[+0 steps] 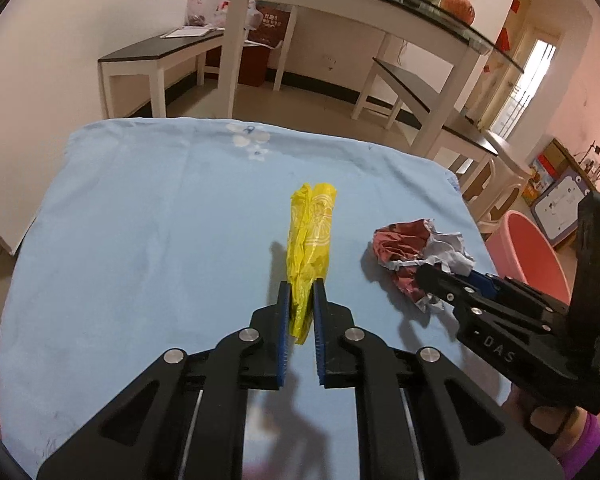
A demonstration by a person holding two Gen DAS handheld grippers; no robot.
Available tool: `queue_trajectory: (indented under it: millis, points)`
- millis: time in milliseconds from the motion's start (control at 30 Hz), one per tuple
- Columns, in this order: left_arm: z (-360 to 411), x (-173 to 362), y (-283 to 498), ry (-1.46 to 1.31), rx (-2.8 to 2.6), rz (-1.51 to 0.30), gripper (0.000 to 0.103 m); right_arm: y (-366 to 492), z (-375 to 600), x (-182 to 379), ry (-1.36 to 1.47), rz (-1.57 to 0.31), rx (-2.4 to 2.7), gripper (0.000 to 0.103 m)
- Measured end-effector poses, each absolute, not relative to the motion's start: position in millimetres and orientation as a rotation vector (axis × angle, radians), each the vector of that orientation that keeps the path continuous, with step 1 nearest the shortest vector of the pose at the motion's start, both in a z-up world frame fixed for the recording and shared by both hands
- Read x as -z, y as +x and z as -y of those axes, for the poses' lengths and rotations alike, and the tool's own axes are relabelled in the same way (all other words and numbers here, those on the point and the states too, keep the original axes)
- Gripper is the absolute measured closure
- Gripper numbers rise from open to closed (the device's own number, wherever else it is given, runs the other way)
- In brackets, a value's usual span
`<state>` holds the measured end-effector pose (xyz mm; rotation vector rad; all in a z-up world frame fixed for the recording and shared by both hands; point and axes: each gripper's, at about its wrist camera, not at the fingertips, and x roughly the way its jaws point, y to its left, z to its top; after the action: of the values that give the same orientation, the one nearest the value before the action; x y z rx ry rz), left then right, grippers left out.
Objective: Collect trash
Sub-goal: 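Grasp the yellow plastic bag with left tool while right tool grasps printed wrapper, then lift and carry the yellow bag and wrapper over the pink bucket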
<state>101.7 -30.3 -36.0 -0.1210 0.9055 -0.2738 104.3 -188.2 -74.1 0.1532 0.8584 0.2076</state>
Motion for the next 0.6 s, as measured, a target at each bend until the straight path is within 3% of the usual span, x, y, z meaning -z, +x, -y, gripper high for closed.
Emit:
queue_trajectory:
  millis: [600]
  points:
    - [-2,12,16,-0.110,0.162,-0.786,0.093,9,142,42,0.153,-0.804,-0.315,0.076]
